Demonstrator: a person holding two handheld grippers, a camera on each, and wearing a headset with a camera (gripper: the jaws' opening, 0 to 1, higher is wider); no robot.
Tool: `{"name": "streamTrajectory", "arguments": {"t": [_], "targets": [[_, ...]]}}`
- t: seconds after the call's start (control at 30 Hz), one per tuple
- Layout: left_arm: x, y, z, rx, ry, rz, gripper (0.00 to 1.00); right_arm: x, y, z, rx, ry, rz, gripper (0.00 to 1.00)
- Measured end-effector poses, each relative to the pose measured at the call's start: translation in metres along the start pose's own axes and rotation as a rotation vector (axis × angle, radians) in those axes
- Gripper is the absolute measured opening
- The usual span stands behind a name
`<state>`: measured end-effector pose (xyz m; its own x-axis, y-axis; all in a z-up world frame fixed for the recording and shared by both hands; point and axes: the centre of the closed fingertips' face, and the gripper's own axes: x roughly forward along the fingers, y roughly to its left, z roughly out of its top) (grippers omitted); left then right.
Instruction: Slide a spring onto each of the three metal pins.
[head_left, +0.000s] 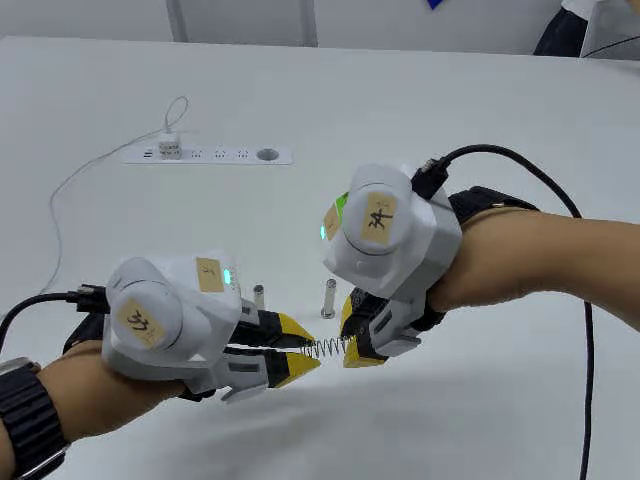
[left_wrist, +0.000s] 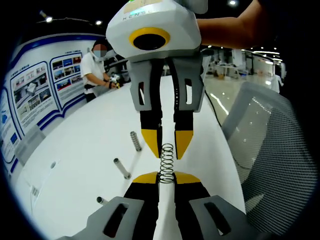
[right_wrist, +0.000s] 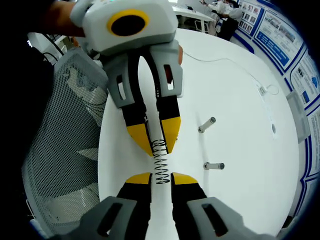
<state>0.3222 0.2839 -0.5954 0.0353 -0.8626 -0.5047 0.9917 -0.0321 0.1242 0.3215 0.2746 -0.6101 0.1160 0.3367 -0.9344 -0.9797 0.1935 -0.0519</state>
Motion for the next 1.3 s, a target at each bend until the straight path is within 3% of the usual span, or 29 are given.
{"name": "streamTrajectory", "arguments": {"t": [0.3,0.5,0.77,1.03,1.3], "targets": [[0.001,0.0,-0.003,-0.003,0.008,-0.002,0.1,-0.006,0.0,0.005,0.0,-0.022,-0.005,0.12],[0.003,0.001,-0.005,-0.01,0.013,-0.003,0.1,-0.019,-0.001,0.022,0.0,-0.065,-0.004,0.12],[0.007,0.0,-0.004,-0.019,0.007,-0.009,0.1,-0.022,0.003,0.039,-0.029,-0.089,-0.001,0.12],[0.006,0.003,-0.003,-0.077,-0.018,0.004,0.1,-0.021,-0.001,0.039,-0.031,-0.092,-0.008,0.13],[0.006,0.004,0.0,-0.089,-0.032,0.011,0.1,-0.019,-0.002,0.037,-0.031,-0.086,-0.006,0.13]]}}
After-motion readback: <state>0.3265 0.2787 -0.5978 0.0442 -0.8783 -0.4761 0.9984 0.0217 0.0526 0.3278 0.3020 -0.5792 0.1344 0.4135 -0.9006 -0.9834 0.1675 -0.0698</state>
